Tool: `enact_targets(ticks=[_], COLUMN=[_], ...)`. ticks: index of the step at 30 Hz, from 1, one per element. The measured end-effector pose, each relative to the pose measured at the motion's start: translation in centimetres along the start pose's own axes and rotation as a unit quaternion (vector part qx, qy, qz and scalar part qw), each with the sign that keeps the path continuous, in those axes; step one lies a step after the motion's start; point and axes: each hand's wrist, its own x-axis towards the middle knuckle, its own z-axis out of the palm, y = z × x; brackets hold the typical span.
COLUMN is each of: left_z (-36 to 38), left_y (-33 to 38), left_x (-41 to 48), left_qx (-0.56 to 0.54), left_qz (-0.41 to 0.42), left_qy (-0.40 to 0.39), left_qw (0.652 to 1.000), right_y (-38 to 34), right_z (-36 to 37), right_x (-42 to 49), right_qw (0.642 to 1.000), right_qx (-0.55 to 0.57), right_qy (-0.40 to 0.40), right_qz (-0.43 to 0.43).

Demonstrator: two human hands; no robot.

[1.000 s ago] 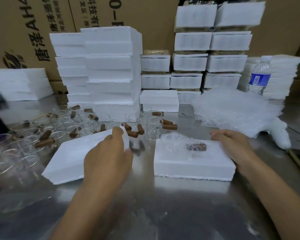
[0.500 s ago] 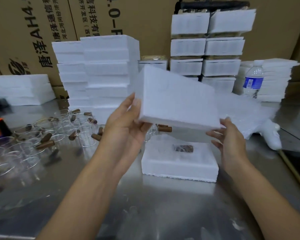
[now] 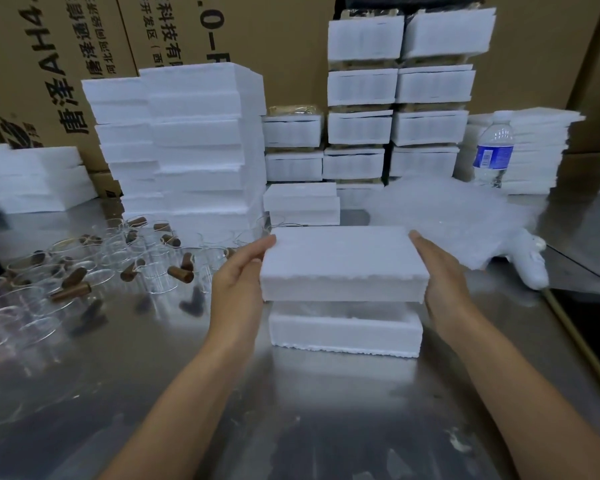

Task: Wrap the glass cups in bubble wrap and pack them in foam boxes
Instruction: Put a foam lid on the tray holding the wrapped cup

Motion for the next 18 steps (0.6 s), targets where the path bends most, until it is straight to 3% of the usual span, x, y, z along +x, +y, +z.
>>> enact_targets(ticks=[6,18], left_z=[-0.4,-0.4], left_y=[-0.9,-2.2], left_x=[0.7,1.3], left_qx=[-0.037,-0.023], left_qz=[-0.028,0.006], left_qy=[0.012,-0.033], left_qw=[0.999,0.999], right_y=[0.4,-0.2], right_z=[0.2,-0.3], right_x=[-0.3,-0.1], right_qw=[0.998,0.99], right_qx=[-0.059,-0.043], right_qy=[-0.017,-0.047], right_qz=[0.002,0.124])
